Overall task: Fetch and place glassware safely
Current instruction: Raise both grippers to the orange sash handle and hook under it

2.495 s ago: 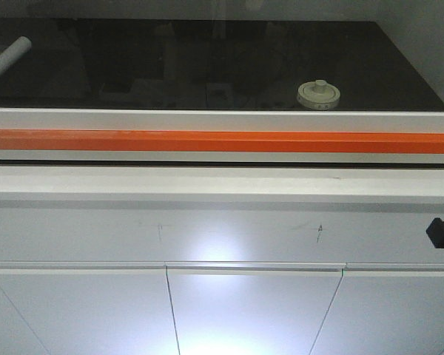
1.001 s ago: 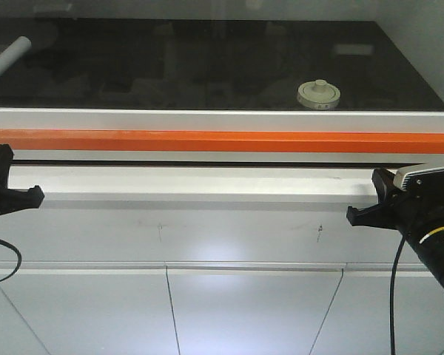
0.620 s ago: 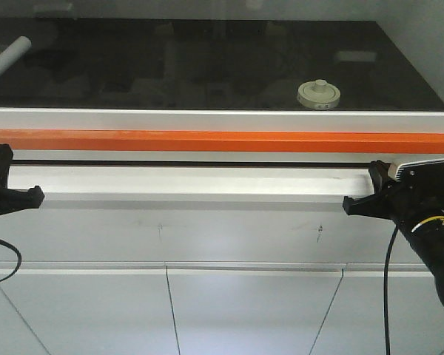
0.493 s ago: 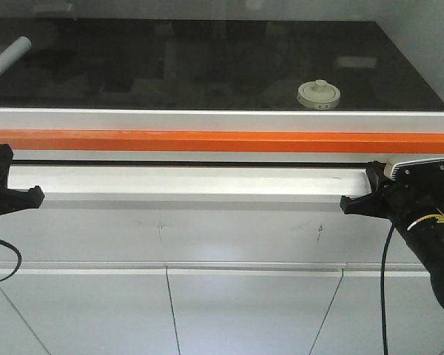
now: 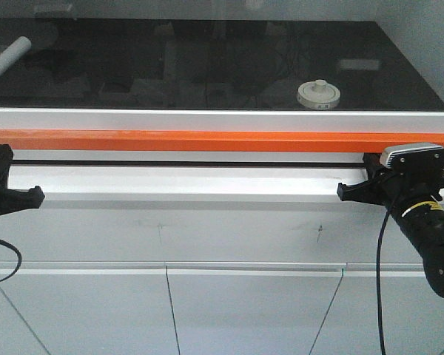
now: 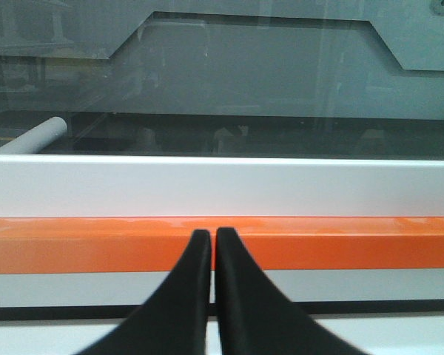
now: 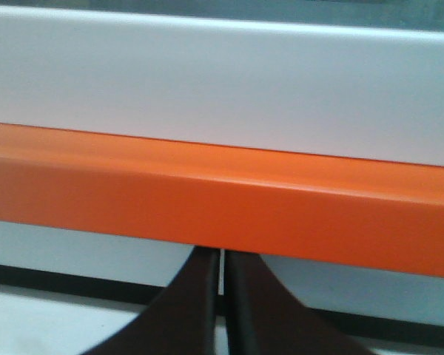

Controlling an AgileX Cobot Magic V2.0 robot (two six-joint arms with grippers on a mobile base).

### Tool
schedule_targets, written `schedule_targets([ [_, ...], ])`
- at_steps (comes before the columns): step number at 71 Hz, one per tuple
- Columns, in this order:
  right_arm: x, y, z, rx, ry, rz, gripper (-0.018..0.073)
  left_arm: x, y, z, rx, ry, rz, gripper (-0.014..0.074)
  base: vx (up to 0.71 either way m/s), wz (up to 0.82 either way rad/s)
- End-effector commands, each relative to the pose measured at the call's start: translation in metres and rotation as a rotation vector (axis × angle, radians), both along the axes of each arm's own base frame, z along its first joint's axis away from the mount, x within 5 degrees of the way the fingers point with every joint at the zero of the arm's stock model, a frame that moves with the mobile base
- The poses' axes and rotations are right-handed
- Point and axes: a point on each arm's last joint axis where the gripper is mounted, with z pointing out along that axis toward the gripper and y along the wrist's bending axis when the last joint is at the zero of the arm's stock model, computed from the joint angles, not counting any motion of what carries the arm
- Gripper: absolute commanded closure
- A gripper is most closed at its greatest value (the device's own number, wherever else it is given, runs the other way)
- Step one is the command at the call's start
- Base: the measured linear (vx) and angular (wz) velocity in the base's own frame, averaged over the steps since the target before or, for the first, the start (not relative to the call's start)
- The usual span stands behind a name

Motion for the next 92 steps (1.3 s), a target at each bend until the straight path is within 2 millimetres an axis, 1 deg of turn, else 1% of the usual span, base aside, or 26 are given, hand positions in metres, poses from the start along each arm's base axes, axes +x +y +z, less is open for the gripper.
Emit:
schedule_targets([
  [1, 0.004, -0.001, 0.026, 0.001, -0.151, -0.003, 0.0563, 0.004, 0.001, 0.015, -0.014, -0.109, 0.008, 0.0603, 0.00, 0.00],
  [12, 0.004, -0.001, 0.025, 0.000, -0.147, -0.003, 0.0563, 0.012, 0.001, 0.007, -0.015, -0.084, 0.007, 0.0603, 0.00, 0.00],
  [27, 0.004, -0.001, 0.025, 0.000, -0.147, -0.003, 0.0563, 0.040, 0.001, 0.006, -0.009, -0.092, 0.007, 0.0603, 0.00, 0.00],
  [33, 0.004, -0.001, 0.025, 0.000, -0.148, -0.003, 0.0563, 0.049, 0.001, 0.004, -0.006, -0.085, 0.006, 0.0603, 0.00, 0.00],
  [55, 0.004, -0.001, 0.025, 0.000, -0.148, -0.003, 0.0563, 0.042, -0.001, -0.015, 0.003, 0.022, -0.003, 0.0603, 0.00, 0.00],
  [74, 0.004, -0.001, 0.026, 0.001, -0.150, -0.003, 0.0563, 0.047, 0.000, -0.030, 0.066, 0.058, 0.006, 0.0603, 0.00, 0.00],
  [84, 0.004, -0.001, 0.026, 0.001, -0.153, -0.003, 0.0563, 0.051, 0.004, -0.033, 0.044, 0.021, 0.046, 0.0603, 0.00, 0.00],
  [92, 0.004, -0.001, 0.026, 0.001, -0.153, -0.003, 0.0563, 0.058, 0.006, -0.035, 0.032, 0.011, 0.069, 0.0603, 0.00, 0.00],
])
